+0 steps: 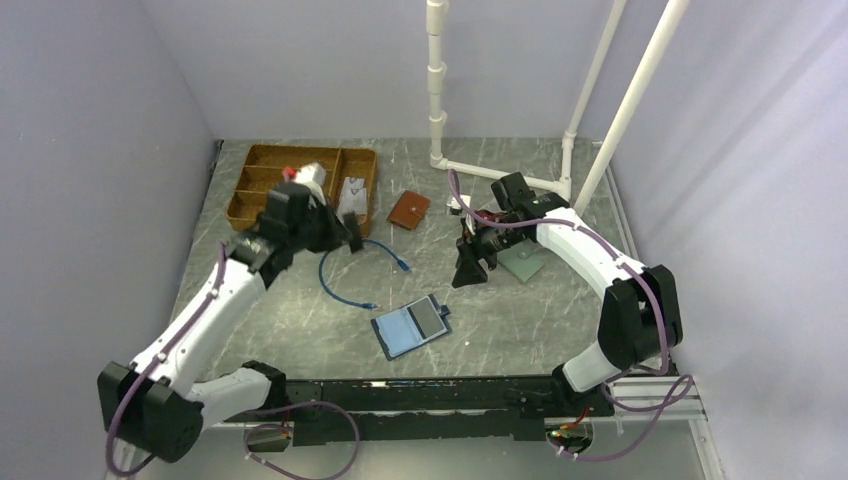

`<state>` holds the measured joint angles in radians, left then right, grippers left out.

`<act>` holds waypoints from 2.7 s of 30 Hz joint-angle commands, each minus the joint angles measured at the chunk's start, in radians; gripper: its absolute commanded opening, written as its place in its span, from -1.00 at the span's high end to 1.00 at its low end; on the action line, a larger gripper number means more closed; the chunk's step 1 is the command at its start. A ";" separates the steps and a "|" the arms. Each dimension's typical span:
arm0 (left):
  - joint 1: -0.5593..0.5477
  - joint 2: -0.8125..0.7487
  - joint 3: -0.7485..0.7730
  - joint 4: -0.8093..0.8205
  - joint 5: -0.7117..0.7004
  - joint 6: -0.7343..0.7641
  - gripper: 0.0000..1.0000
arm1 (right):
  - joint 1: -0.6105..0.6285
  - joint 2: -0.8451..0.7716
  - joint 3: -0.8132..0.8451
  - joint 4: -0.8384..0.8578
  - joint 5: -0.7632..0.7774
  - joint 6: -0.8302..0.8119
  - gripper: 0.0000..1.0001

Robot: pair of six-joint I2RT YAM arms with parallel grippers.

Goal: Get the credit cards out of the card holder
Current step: Place the credit card in the storage box.

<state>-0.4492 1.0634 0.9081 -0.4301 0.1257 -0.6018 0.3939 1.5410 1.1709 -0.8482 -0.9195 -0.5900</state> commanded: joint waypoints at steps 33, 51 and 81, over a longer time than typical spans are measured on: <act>0.276 1.174 1.308 -0.378 -0.860 0.257 1.00 | -0.003 0.001 -0.005 0.012 0.008 -0.017 -0.32; 0.446 1.200 1.351 -0.395 -0.337 -0.587 1.00 | 0.019 0.027 -0.008 0.011 0.011 -0.019 -0.32; 0.508 1.336 1.375 -0.388 -0.139 -0.865 0.93 | 0.033 0.027 -0.011 0.011 0.013 -0.019 -0.32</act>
<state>0.0532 2.3871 2.2463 -0.7986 -0.0231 -1.4391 0.4225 1.5707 1.1652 -0.8368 -0.8909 -0.5915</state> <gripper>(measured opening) 0.027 0.660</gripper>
